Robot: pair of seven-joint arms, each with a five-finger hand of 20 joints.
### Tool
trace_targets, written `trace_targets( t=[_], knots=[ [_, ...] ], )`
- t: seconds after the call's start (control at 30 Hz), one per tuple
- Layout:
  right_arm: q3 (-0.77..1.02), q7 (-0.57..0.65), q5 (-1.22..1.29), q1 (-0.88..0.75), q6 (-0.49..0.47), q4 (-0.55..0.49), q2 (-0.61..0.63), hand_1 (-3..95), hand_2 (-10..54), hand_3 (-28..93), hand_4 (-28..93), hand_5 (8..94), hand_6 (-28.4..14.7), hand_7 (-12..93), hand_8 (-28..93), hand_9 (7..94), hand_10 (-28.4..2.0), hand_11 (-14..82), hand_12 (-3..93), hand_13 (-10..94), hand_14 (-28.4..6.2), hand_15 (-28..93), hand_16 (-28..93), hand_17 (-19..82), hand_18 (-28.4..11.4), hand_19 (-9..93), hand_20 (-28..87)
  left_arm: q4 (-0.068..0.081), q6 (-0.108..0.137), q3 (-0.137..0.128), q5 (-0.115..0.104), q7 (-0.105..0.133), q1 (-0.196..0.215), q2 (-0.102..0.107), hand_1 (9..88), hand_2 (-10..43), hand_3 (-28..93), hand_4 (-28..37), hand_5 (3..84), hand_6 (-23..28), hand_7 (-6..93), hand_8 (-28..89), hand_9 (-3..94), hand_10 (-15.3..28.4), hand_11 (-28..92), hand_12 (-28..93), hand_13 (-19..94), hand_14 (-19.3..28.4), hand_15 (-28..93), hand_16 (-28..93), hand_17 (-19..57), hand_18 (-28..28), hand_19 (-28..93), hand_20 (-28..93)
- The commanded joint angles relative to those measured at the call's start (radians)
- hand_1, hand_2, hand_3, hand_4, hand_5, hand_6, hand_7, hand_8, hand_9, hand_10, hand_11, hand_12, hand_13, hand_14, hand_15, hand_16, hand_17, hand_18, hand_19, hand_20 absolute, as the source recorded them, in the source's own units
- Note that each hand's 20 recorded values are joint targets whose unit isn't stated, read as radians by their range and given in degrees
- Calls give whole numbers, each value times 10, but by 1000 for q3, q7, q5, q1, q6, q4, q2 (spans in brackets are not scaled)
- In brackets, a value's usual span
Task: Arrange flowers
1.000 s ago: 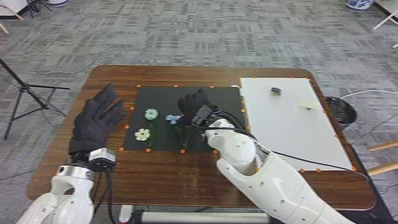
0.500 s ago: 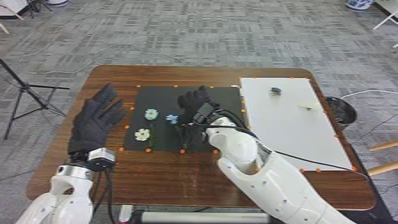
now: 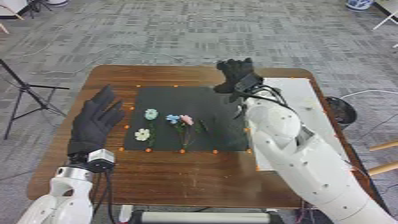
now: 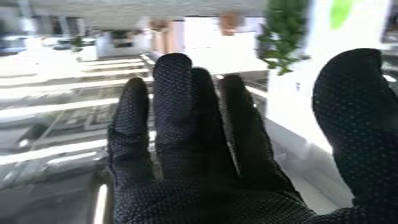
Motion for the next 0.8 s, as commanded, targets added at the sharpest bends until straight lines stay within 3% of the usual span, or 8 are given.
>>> trace_targets(
  t=[0.03, 0.23, 0.47, 0.8],
  knots=[
    [198, 100, 3, -90, -76, 43, 222, 261, -95, 849, -283, 257, -103, 131, -68, 291, -167, 195, 221, 331, -119, 670, 161, 144, -197, 697, 429, -20, -1, -11, 6, 5, 42, -19, 232, -13, 605, -269, 262, 2, 156, -86, 210, 96, 108, 163, 186, 132, 81, 72, -122, 196, 403, 71],
    [279, 153, 5, -137, -119, 77, 285, 262, -95, 842, -283, 236, -111, 114, -58, 284, -180, 146, 202, 329, -121, 672, 154, 143, -196, 710, 433, -21, -2, -11, 7, 8, 42, -21, 232, -14, 604, -269, 262, 2, 157, -86, 210, 97, 107, 163, 185, 133, 81, 72, -122, 196, 403, 71],
    [316, 138, -40, -181, -113, 107, 305, 268, -95, 844, -283, 320, -93, 158, -84, 375, -159, 176, 193, 356, -113, 685, 153, 151, -197, 724, 443, -24, 5, -10, 5, 11, 42, -14, 233, -13, 606, -270, 262, 2, 156, -87, 211, 97, 107, 163, 185, 132, 80, 72, -123, 196, 403, 72],
    [341, 92, -5, -203, -203, 104, 312, 266, -95, 836, -283, 324, -80, 175, -97, 398, -134, 174, 180, 366, -103, 687, 157, 140, -202, 718, 450, -22, 2, -12, 4, 17, 41, -7, 235, 1, 605, -270, 263, 2, 157, -87, 211, 96, 110, 163, 186, 132, 82, 71, -122, 196, 404, 72]
  ],
)
